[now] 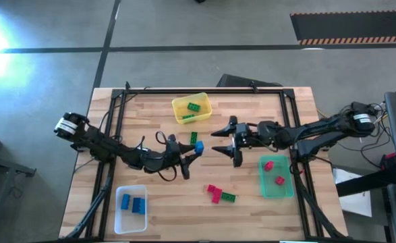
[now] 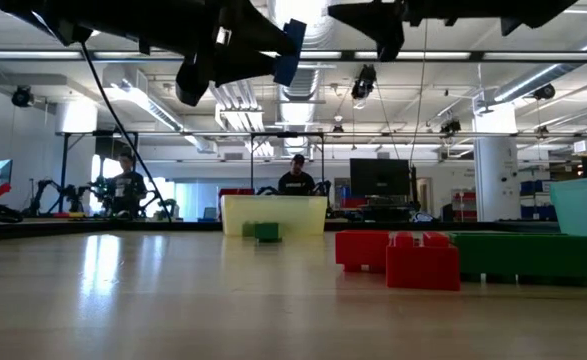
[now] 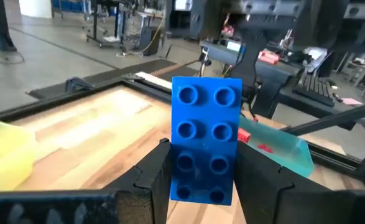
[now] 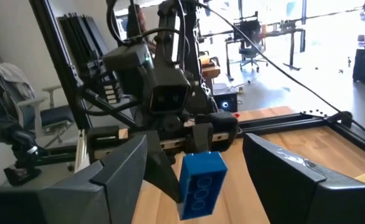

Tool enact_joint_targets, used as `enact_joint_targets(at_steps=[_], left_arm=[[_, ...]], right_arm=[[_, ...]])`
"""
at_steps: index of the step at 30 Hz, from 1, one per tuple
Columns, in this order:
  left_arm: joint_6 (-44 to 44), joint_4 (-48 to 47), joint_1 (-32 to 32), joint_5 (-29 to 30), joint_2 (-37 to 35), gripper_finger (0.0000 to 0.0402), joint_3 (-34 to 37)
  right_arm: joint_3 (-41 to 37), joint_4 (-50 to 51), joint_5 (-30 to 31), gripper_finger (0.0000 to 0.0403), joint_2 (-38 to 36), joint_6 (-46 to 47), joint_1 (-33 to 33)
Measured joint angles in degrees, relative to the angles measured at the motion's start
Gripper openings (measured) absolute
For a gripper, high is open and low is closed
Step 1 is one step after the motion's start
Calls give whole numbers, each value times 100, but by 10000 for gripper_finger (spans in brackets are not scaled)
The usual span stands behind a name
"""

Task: Sort & place blocks by color
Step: Put the blue game piece into the transparent bin

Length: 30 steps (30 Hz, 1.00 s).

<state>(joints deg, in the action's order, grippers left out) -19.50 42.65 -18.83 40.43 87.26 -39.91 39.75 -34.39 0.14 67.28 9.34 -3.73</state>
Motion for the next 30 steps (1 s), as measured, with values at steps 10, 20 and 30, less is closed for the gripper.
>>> enact_joint_targets(at_steps=[10,20,30], left_arm=[[-2572,-4219,-104,-1470,-154,124,-1520],[-6345,-10669,-1236,-4088,-135,124,-3793],[-9264,-11564,-2314,-5642,-133,124,-3760]], right_arm=[[0,1192,4,251,-991,-337,0],[0,1415,4,239,-1010,-394,0],[-1,1416,160,234,-826,-378,0]])
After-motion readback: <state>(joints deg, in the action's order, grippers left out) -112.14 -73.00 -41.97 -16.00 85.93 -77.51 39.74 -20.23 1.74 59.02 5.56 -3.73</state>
